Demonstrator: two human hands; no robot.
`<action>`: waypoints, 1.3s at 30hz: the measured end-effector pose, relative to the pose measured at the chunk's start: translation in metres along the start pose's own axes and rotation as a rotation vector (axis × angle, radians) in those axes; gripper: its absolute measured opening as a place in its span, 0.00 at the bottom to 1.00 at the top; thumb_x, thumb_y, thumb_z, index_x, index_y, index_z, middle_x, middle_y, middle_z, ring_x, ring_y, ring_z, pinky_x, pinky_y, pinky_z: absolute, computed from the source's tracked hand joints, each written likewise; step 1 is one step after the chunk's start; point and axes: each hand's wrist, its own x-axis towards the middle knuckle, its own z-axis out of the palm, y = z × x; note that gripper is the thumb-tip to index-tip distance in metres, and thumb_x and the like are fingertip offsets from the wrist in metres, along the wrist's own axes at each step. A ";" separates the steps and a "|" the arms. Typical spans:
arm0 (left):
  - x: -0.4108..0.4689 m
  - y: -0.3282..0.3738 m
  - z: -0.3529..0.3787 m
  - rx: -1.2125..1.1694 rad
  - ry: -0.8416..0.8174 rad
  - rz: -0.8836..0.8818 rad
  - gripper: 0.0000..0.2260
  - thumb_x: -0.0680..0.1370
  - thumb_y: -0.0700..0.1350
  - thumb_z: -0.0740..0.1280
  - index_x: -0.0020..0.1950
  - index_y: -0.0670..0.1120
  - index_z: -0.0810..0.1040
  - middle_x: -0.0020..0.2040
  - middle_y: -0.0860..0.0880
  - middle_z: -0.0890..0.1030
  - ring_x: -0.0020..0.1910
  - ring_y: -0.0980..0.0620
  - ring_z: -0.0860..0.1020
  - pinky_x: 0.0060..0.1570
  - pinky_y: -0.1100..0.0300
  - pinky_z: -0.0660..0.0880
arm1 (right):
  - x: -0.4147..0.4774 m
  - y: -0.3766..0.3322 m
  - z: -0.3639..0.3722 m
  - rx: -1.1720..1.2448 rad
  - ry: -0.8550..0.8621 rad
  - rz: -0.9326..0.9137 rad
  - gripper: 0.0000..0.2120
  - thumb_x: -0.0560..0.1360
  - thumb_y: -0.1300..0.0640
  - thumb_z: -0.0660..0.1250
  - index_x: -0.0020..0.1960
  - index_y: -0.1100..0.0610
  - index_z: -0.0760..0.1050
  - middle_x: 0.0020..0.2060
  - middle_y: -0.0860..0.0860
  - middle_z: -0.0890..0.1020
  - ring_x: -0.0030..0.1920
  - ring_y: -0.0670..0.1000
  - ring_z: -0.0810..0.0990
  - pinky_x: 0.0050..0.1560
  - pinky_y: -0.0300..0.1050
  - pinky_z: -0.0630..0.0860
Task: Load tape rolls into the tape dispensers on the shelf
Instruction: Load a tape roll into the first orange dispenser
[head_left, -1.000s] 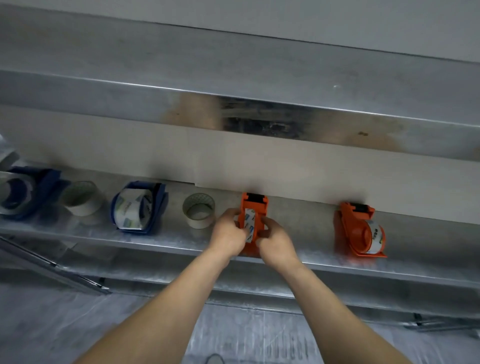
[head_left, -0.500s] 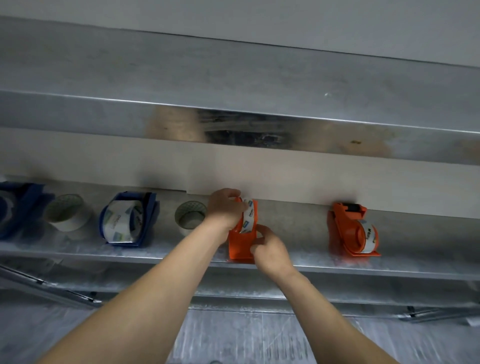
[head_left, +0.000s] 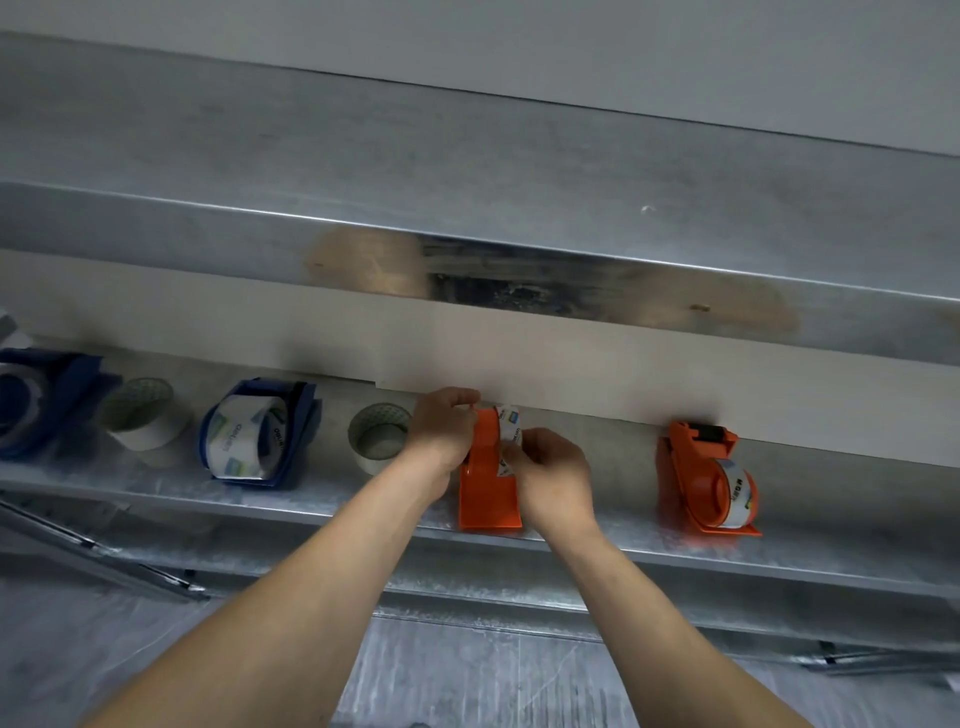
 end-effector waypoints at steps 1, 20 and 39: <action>0.000 0.001 0.001 0.005 0.004 0.004 0.14 0.81 0.37 0.58 0.61 0.47 0.78 0.61 0.43 0.78 0.57 0.43 0.79 0.56 0.45 0.79 | 0.001 0.001 -0.004 -0.004 0.037 -0.018 0.13 0.73 0.55 0.68 0.33 0.61 0.71 0.26 0.53 0.76 0.30 0.56 0.72 0.33 0.49 0.67; -0.003 0.003 0.006 0.030 -0.042 -0.003 0.14 0.82 0.39 0.58 0.66 0.47 0.74 0.60 0.45 0.77 0.55 0.45 0.78 0.54 0.49 0.79 | 0.016 0.059 -0.043 -0.696 0.009 0.027 0.13 0.77 0.60 0.62 0.57 0.55 0.81 0.60 0.54 0.82 0.59 0.56 0.80 0.56 0.46 0.77; -0.030 0.027 -0.022 -0.025 0.022 0.179 0.13 0.81 0.55 0.60 0.38 0.56 0.69 0.41 0.55 0.74 0.49 0.49 0.76 0.59 0.44 0.74 | -0.017 -0.072 -0.023 0.635 0.277 -0.052 0.24 0.65 0.33 0.60 0.51 0.45 0.82 0.52 0.46 0.85 0.55 0.48 0.83 0.46 0.51 0.78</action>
